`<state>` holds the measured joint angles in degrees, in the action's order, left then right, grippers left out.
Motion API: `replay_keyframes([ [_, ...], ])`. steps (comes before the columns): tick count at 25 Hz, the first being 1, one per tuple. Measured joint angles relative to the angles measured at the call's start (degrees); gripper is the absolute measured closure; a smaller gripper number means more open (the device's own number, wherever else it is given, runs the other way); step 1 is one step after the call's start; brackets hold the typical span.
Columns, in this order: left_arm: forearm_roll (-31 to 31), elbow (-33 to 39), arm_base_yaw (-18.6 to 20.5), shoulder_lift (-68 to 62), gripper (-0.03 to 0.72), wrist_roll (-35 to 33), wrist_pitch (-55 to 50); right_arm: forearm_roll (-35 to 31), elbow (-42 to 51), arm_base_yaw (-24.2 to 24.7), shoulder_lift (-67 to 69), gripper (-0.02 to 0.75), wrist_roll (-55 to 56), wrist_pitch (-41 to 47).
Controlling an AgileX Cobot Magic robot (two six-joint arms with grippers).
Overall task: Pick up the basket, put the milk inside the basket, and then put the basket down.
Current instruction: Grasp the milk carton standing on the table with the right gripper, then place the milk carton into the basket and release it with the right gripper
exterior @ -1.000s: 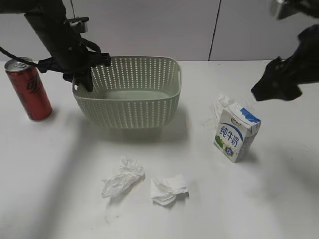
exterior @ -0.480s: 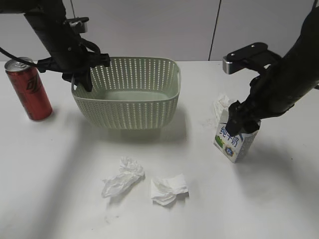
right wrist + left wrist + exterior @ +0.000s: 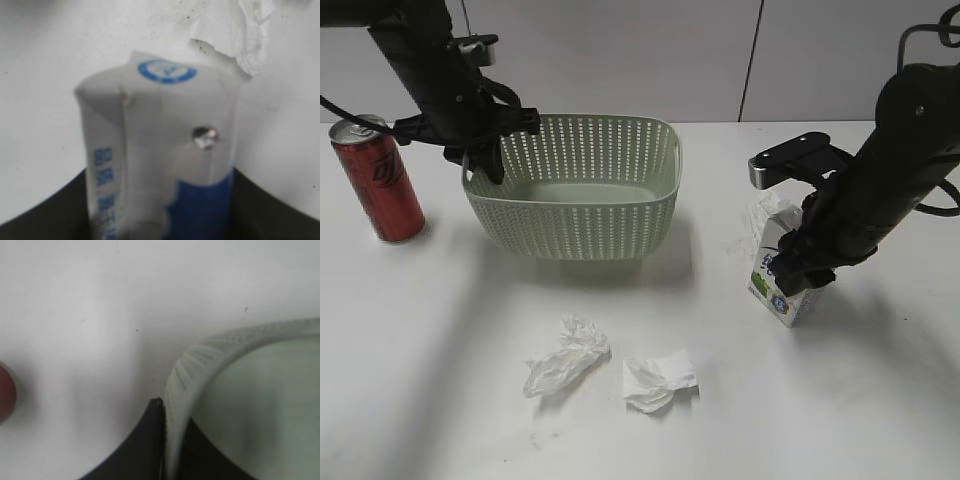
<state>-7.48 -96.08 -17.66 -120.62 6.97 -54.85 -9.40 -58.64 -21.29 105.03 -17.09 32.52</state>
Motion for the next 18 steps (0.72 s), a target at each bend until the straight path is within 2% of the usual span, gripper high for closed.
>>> replay_keyframes([
  [3,0.0,0.0,0.0,0.0,0.688,0.0,0.0,0.2,0.0,0.0,0.0,0.406,0.0,0.0],
  [6,0.0,0.0,0.0,0.0,0.688,0.0,0.0,0.2,-0.7,0.0,0.0,0.409,0.0,1.7],
  [10,0.1,0.0,0.0,0.0,0.688,0.0,0.0,0.2,-4.4,0.0,-0.5,0.414,0.0,9.4],
  [15,0.1,0.0,0.0,0.0,0.688,0.0,0.0,0.2,-14.1,0.0,-3.4,0.415,0.0,20.1],
  [18,0.1,0.0,0.0,0.0,0.688,0.0,0.0,0.3,-23.8,-0.7,-3.7,0.415,0.0,27.3],
])
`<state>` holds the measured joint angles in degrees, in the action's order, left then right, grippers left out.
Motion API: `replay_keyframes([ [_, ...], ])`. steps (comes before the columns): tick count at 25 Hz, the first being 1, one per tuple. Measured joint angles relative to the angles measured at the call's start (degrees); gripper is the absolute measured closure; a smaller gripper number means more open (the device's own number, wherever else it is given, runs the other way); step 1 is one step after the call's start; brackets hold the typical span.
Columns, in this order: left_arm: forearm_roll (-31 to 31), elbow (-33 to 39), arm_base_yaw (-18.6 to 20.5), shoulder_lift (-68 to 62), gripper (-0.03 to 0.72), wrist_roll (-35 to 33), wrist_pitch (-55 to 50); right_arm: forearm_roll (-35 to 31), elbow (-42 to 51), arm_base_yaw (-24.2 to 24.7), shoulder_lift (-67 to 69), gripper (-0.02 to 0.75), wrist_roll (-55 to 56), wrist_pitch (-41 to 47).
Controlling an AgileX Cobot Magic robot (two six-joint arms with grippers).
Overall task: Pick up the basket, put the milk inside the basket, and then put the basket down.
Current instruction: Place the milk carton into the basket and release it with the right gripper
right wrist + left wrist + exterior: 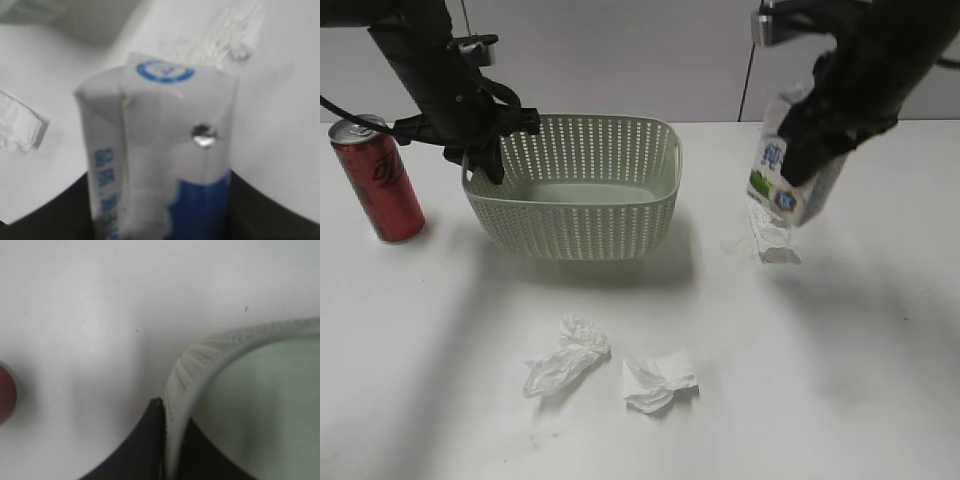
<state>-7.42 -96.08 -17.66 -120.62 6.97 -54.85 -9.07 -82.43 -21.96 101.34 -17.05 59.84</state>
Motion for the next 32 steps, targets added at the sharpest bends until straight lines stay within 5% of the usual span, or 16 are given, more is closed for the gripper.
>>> replay_keyframes([
  [12,0.0,0.0,0.0,0.0,0.688,0.0,0.2,-1.5,-31.5,-12.6,11.7,0.416,0.2,3.0],
  [27,0.0,0.0,0.0,0.0,0.688,0.0,0.2,0.6,-33.5,-14.4,30.9,0.414,0.9,-1.5],
  [32,1.3,0.1,0.0,-0.1,0.688,0.0,0.0,0.7,-34.0,-14.4,30.3,0.226,2.3,-2.7],
])
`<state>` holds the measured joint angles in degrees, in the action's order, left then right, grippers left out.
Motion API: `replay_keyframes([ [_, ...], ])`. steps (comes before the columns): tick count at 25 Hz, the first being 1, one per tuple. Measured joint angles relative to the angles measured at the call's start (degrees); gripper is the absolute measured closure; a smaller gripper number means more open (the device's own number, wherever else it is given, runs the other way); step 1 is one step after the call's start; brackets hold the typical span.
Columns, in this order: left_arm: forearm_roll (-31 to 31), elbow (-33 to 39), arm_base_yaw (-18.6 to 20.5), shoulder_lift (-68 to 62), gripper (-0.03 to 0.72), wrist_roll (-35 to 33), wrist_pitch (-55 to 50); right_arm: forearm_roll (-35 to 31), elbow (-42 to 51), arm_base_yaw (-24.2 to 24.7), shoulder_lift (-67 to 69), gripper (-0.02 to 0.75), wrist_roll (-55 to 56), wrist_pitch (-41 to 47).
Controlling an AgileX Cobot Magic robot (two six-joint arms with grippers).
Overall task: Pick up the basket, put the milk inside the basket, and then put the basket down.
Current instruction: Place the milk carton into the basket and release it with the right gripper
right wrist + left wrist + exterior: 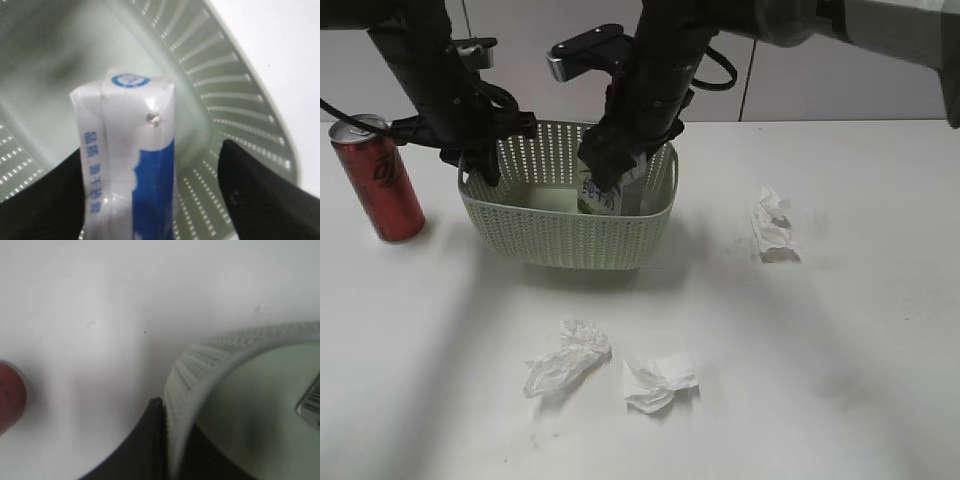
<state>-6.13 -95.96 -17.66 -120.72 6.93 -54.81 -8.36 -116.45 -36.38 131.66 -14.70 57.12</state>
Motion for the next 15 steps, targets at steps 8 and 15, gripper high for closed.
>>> replay_keyframes([
  [8,0.2,0.0,0.0,0.0,0.688,-0.1,0.1,3.8,-0.1,1.9,-11.3,0.089,0.4,4.6],
  [15,-0.6,0.0,0.0,0.0,0.688,-0.1,0.5,4.9,2.0,10.3,-26.8,0.111,5.3,10.4],
])
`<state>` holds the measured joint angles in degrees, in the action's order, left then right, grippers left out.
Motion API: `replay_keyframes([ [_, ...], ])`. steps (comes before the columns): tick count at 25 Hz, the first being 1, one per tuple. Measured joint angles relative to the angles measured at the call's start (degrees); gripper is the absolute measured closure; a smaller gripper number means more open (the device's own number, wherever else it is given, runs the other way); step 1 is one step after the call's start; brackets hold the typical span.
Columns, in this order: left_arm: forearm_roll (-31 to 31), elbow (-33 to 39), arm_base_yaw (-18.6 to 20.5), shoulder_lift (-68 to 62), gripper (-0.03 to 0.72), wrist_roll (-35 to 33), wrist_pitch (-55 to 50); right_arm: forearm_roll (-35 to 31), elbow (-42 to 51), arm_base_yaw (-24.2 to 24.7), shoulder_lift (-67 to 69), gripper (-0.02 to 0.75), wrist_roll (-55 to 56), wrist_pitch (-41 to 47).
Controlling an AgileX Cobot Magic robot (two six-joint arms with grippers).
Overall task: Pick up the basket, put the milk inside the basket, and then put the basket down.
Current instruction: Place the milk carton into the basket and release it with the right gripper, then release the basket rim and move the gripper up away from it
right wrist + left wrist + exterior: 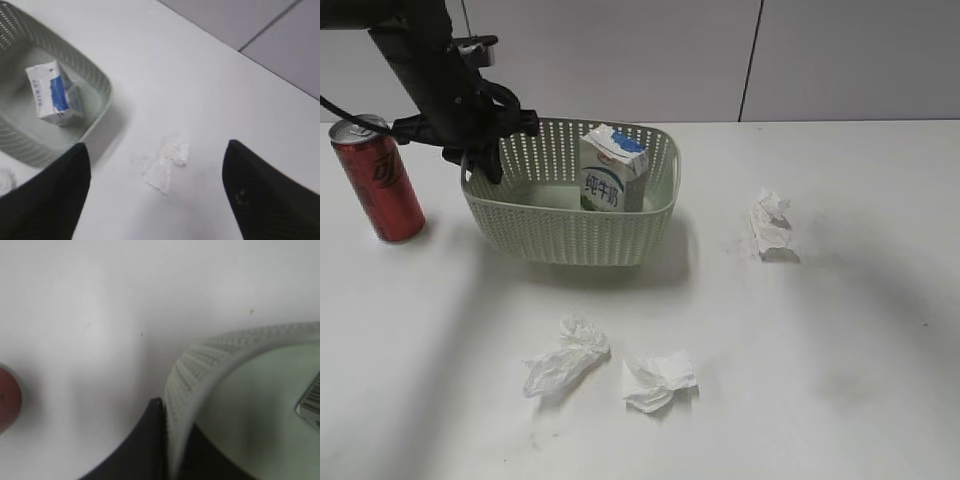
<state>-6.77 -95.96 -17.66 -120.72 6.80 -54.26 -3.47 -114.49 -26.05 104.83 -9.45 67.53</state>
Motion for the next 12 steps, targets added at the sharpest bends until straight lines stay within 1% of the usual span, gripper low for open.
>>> replay_keyframes([
  [3,-0.5,0.0,0.0,0.0,0.688,0.0,1.3,0.3,5.3,4.3,-7.0,0.125,1.1,0.2],
  [6,-0.7,0.0,0.0,0.0,0.688,0.0,3.1,0.4,13.9,7.3,-13.9,0.136,1.6,0.4],
  [12,-1.1,0.0,0.0,-1.2,0.688,0.0,5.8,0.3,31.9,8.2,-25.6,0.142,2.7,0.6],
])
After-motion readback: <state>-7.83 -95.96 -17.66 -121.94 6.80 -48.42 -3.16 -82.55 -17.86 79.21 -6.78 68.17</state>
